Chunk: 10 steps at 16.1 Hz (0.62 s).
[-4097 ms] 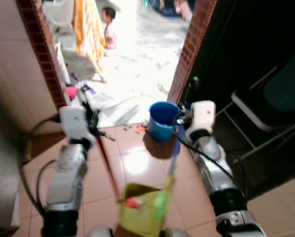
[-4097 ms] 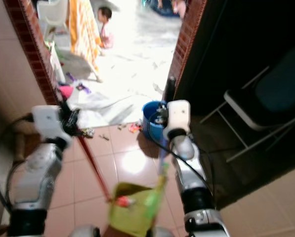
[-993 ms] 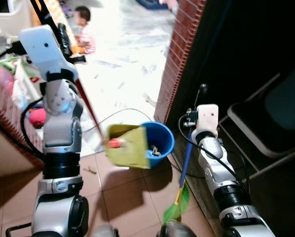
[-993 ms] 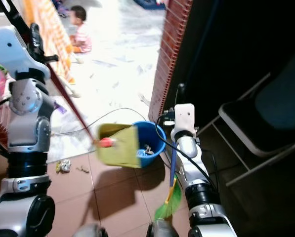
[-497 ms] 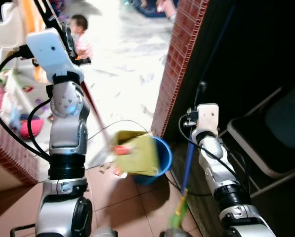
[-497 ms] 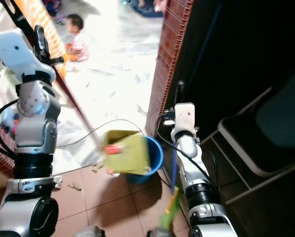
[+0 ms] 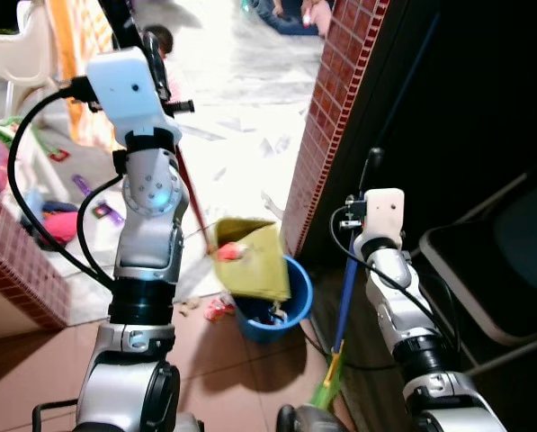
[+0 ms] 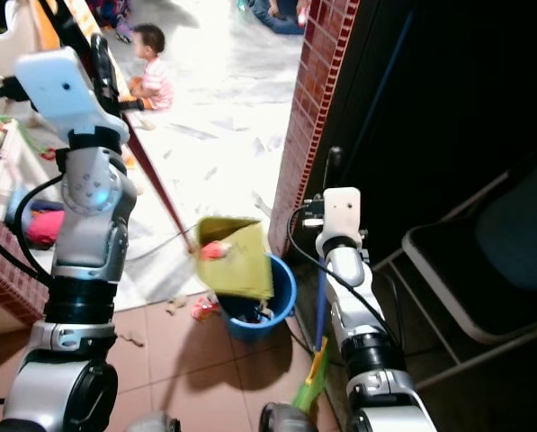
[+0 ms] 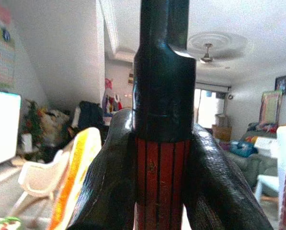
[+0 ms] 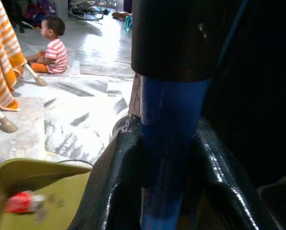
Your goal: Sweep floor
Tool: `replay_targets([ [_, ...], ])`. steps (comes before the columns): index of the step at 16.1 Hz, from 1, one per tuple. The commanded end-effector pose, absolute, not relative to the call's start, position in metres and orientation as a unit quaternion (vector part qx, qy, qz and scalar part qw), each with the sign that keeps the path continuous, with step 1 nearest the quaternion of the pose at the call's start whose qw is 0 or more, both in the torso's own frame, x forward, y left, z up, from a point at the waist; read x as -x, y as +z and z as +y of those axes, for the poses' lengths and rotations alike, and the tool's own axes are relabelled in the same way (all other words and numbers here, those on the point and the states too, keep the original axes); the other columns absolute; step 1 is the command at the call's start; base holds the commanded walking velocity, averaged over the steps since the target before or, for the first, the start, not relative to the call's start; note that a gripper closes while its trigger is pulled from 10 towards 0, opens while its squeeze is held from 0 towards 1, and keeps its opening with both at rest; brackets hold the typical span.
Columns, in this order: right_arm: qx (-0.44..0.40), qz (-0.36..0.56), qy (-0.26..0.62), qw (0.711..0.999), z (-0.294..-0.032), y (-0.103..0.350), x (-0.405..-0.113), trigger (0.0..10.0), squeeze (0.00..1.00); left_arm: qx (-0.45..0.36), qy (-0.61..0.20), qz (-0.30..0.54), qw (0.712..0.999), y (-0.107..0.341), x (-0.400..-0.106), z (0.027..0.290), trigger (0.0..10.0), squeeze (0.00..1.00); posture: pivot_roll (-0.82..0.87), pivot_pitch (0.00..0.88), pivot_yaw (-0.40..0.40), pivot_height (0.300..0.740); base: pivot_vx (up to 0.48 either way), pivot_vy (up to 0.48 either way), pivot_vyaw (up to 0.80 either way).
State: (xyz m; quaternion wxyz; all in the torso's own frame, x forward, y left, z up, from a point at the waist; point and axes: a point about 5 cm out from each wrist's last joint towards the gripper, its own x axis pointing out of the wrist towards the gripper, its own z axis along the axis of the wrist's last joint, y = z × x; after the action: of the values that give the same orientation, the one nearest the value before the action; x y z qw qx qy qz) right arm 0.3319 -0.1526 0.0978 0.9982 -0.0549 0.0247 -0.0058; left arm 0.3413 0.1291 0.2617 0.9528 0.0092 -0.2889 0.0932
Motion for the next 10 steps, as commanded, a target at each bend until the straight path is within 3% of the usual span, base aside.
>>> replay_targets([
  [1, 0.061, 0.01, -0.01, 0.998, -0.157, 0.104, -0.334, 10.0, 0.0, -0.018, 0.08, -0.341, 0.937, 0.282, -0.337, 0.119, 10.0, 0.0, -0.01, 0.0, -0.047, 0.74, 0.0, 0.0, 0.0],
  [4, 0.06, 0.008, -0.009, 0.998, -0.157, 0.106, -0.334, 10.0, 0.0, -0.067, 0.06, -0.367, 0.926, 0.278, -0.335, 0.103, 10.0, 0.0, -0.02, 0.0, -0.05, 0.74, 0.0, 0.0, 0.0],
  [10, 0.061, 0.003, -0.003, 0.998, -0.155, 0.107, -0.331, 10.0, 0.0, -0.071, 0.04, -0.377, 0.923, 0.272, -0.339, 0.08, 10.0, 0.0, -0.05, 0.001, -0.047, 0.74, 0.0, 0.0, 0.0],
])
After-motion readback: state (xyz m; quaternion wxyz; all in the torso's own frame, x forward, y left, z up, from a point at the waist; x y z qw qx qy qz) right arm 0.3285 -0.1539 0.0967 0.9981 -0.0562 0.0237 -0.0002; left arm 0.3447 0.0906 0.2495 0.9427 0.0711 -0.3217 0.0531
